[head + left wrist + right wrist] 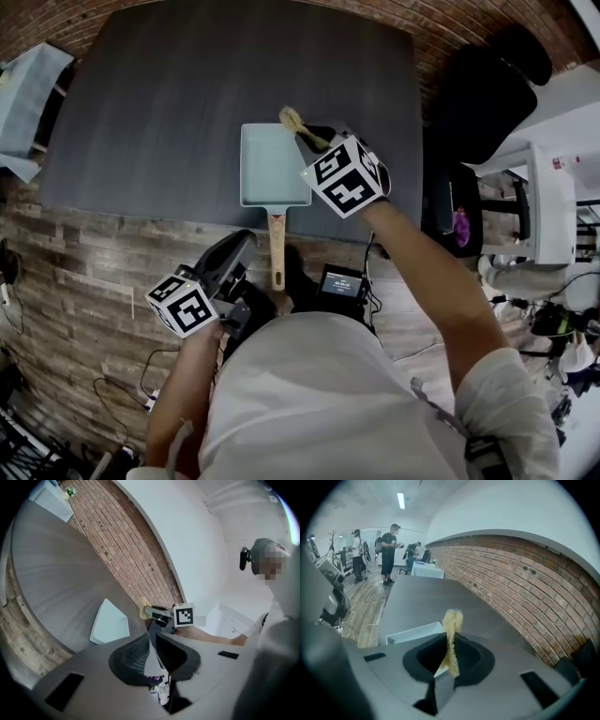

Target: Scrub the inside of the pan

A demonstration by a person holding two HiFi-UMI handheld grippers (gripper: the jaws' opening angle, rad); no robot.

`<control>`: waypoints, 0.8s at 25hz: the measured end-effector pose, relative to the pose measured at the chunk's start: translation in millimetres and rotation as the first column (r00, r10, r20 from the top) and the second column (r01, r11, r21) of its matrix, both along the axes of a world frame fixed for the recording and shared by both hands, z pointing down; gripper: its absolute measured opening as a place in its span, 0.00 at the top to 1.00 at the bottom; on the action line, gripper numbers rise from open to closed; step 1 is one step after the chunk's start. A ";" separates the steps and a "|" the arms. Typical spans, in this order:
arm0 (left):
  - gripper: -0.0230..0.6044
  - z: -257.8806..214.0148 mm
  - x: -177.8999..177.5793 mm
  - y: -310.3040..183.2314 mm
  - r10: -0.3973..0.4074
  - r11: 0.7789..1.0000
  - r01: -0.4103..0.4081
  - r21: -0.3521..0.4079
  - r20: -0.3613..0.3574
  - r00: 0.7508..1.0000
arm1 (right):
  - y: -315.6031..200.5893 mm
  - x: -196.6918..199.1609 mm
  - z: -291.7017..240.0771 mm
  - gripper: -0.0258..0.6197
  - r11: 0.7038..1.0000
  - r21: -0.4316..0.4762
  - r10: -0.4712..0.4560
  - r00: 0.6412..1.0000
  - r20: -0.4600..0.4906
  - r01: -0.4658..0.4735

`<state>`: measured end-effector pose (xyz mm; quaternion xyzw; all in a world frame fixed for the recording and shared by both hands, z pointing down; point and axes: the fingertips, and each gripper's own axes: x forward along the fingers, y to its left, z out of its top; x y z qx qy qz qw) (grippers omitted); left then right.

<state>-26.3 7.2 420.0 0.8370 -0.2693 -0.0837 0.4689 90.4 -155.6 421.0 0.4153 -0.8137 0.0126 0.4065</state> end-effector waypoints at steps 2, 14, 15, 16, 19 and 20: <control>0.89 -11.5 -5.9 0.1 -0.005 1.000 0.005 0.023 -0.019 1.000 | 7.5 -3.3 -6.8 0.89 1.000 0.001 0.010 0.999 0.040 -0.010; 0.89 -62.1 -41.3 14.1 -0.002 0.990 0.011 0.138 -0.064 0.998 | 61.4 -24.5 -31.4 0.89 0.992 -0.052 0.122 0.943 0.309 -0.112; 0.89 -64.5 -45.3 16.0 -0.002 0.990 0.011 0.143 -0.064 0.998 | 66.3 -26.4 -33.1 0.89 0.991 -0.057 0.133 0.933 0.333 -0.121; 0.89 -66.6 -49.4 17.8 -0.002 0.989 0.011 0.148 -0.062 0.998 | 71.0 -28.5 -35.0 0.89 0.990 -0.062 0.142 0.924 0.355 -0.129; 0.89 -71.4 -61.8 23.2 -0.001 0.987 0.009 0.160 -0.054 0.999 | 84.8 -34.7 -40.8 0.89 0.986 -0.070 0.165 0.898 0.408 -0.149; 0.89 -72.7 -65.2 25.0 0.001 0.987 0.007 0.163 -0.050 0.999 | 89.6 -36.0 -43.1 0.89 0.985 -0.072 0.172 0.888 0.426 -0.156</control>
